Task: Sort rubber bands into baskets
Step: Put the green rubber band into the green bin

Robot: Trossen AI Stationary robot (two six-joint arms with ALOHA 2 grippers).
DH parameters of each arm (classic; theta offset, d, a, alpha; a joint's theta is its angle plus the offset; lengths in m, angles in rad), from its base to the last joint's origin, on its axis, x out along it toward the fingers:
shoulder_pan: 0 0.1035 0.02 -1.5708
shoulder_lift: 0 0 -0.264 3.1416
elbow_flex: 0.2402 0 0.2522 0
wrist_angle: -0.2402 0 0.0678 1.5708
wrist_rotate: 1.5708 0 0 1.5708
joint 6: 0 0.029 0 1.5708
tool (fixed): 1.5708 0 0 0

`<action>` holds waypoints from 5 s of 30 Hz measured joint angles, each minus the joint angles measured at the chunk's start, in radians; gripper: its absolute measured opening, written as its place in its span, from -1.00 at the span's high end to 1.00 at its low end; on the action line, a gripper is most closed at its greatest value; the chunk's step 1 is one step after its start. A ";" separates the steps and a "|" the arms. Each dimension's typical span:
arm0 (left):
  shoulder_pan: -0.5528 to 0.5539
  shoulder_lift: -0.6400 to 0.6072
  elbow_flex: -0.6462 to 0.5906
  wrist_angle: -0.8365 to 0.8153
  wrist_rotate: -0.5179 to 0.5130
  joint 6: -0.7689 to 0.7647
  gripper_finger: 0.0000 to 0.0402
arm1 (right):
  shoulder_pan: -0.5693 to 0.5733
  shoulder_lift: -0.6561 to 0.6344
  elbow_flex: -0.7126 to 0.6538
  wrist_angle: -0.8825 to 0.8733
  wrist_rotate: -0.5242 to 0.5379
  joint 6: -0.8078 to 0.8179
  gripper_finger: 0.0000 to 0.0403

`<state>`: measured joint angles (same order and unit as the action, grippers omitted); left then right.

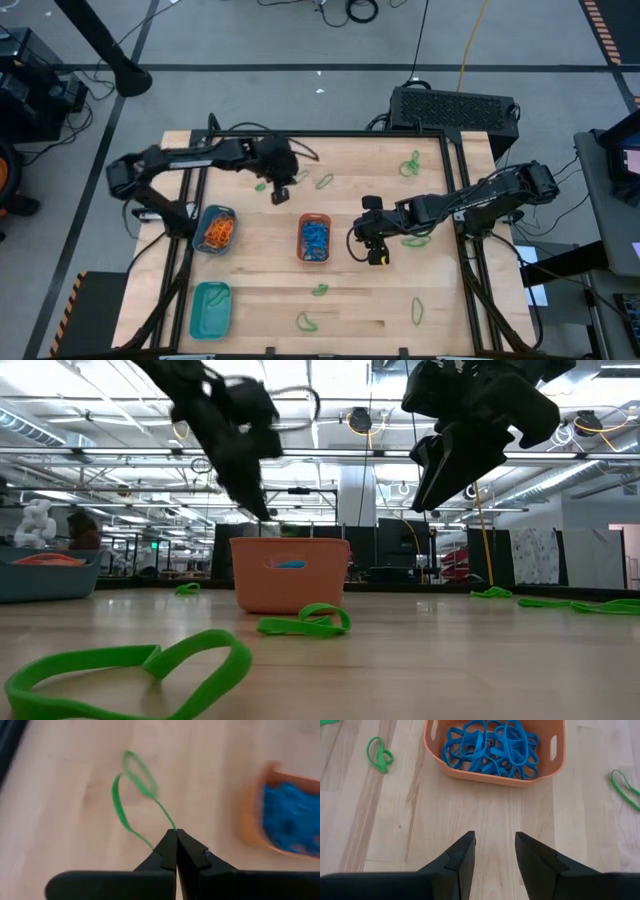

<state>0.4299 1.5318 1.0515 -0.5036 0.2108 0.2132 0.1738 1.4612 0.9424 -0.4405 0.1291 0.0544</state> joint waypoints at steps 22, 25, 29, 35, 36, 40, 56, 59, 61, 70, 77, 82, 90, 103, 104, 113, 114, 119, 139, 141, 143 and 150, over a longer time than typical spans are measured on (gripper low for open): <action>-0.832 -0.455 0.000 -0.605 -0.112 -0.951 1.00 | 0.001 0.000 0.000 0.003 -0.004 0.038 0.34; -0.951 -0.446 -0.006 -0.602 -0.115 -1.074 1.00 | 0.005 0.000 0.000 0.007 -0.004 0.038 0.34; -1.065 -0.430 -0.030 -0.607 -0.121 -1.228 1.00 | 0.006 0.000 0.000 0.007 -0.004 0.015 0.34; -1.189 -0.393 -0.046 -0.600 -0.136 -1.438 1.00 | -0.004 0.000 0.000 0.025 -0.004 -0.071 0.34; -1.206 -0.383 -0.046 -0.599 -0.137 -1.464 1.00 | -0.007 0.000 0.000 0.031 -0.004 -0.084 0.34; -1.267 -0.342 -0.046 -0.565 -0.137 -1.546 1.00 | -0.025 0.000 0.000 0.053 -0.004 -0.137 0.34; -1.396 -0.118 -0.046 -0.362 -0.097 -1.725 1.00 | -0.109 0.000 0.000 0.078 -0.004 -0.228 0.34; -1.408 -0.092 -0.046 -0.388 -0.032 -1.754 1.00 | -0.119 0.000 0.000 0.082 -0.004 -0.231 0.34; -1.415 -0.078 -0.045 -0.392 -0.031 -1.753 1.00 | -0.124 0.000 0.000 0.089 -0.004 -0.232 0.34; -1.417 -0.056 -0.046 -0.505 -0.033 -1.754 0.82 | -0.128 0.000 0.000 0.097 -0.060 -0.224 0.34; -1.417 -0.056 -0.045 -0.545 -0.027 -1.753 0.73 | -0.128 0.000 0.000 0.097 -0.060 -0.197 0.34; -1.414 -0.056 -0.045 -0.563 -0.022 -1.753 0.63 | -0.128 0.000 0.000 0.098 -0.060 -0.197 0.34; -1.360 -0.083 -0.045 -0.560 -0.033 -1.610 0.55 | -0.128 0.000 0.000 0.101 -0.054 -0.188 0.34; -1.073 -0.214 -0.044 -0.498 -0.586 -0.800 0.55 | -0.128 0.000 0.000 -0.086 -0.032 0.028 0.34; -1.034 -0.223 -0.044 -0.461 -0.604 -0.713 0.55 | -0.128 0.000 0.000 -0.109 -0.005 0.049 0.34; -0.703 -0.285 -0.111 -0.041 -0.516 -0.037 0.55 | -0.181 -0.063 -0.001 -0.350 0.131 0.115 0.34; -0.664 -0.297 -0.138 -0.003 -0.488 0.003 0.55 | -0.211 -0.092 -0.001 -0.369 0.133 0.107 0.34; -0.465 -0.368 -0.329 0.309 -0.275 0.120 0.55 | -0.422 -0.267 -0.029 -0.382 0.124 0.065 0.34; -0.328 -0.407 -0.568 0.956 -0.028 0.081 0.55 | -0.555 -0.364 -0.231 -0.388 -0.297 0.251 0.34; -0.328 -0.407 -0.568 0.958 -0.028 0.081 0.55 | -0.499 -0.363 -0.240 -0.394 -0.245 0.299 0.34; -0.328 -0.407 -0.568 0.958 -0.028 0.080 0.55 | -0.447 -0.364 -0.268 -0.350 -0.230 0.339 0.34; -0.332 -0.407 -0.568 0.959 -0.029 0.055 0.55 | -0.338 -0.363 -0.426 -0.187 -0.162 0.390 0.34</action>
<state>0.0976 1.1252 0.4839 0.4550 0.1818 0.2686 -0.1642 1.0985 0.5163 -0.6273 -0.0333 0.4447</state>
